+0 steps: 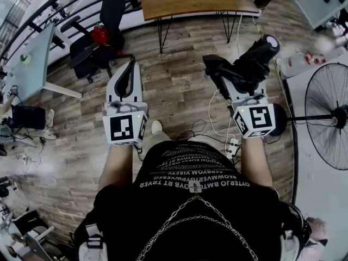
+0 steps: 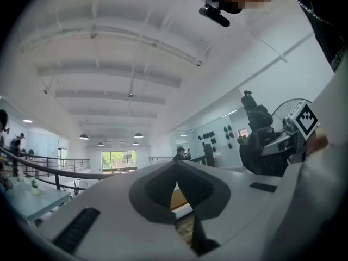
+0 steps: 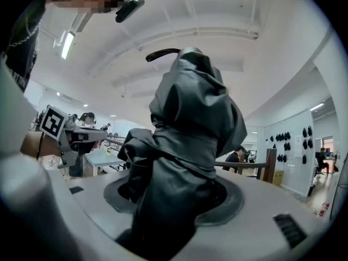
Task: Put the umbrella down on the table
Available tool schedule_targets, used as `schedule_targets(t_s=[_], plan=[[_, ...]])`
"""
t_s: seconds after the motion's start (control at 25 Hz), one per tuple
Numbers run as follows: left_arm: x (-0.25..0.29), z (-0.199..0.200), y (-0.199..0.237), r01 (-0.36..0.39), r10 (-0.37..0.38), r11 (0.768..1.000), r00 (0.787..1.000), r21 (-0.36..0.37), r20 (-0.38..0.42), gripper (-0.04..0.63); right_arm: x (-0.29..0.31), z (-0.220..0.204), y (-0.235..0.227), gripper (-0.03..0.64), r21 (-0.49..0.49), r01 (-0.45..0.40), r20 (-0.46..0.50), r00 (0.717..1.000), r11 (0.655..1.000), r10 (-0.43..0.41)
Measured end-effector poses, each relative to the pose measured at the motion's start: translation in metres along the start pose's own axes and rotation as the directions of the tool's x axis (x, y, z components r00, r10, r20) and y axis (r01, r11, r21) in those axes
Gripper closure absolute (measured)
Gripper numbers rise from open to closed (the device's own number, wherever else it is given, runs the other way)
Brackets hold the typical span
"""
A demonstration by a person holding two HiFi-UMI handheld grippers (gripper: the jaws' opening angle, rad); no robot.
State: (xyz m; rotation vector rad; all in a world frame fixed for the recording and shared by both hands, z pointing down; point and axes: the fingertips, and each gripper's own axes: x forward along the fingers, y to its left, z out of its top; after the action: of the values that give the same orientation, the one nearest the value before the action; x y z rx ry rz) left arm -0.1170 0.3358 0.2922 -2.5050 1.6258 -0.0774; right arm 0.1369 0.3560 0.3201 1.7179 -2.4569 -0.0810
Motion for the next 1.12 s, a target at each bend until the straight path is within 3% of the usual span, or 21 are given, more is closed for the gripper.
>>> schedule_targets(t_s=[0.32,0.72,0.92,1.12], plan=[[-0.008,0.013,-0.022,-0.023,0.023,0.999,1.0,0.044,0.005,0.565,-0.017,-0.005,-0.017,0.348,0.021,-0.021,0.033,0.999,1.0,0.021],[-0.017,-0.012,-0.014,-0.062,0.068,0.995,0.994,0.073,-0.089,0.565,-0.007,-0.033,-0.029,0.348,0.058,-0.04,0.009,0.999,0.998,0.039],[0.011,-0.013,-0.004,-0.04,0.048,0.994,0.996,0.1,-0.079,0.565,0.016,-0.026,-0.041,0.347,0.074,-0.046,0.066,0.997,0.996,0.042],[0.057,-0.02,0.017,-0.03,0.034,0.998,0.998,0.059,-0.059,0.565,0.056,-0.013,-0.045,0.348,0.017,-0.035,0.074,0.997,0.999,0.034]])
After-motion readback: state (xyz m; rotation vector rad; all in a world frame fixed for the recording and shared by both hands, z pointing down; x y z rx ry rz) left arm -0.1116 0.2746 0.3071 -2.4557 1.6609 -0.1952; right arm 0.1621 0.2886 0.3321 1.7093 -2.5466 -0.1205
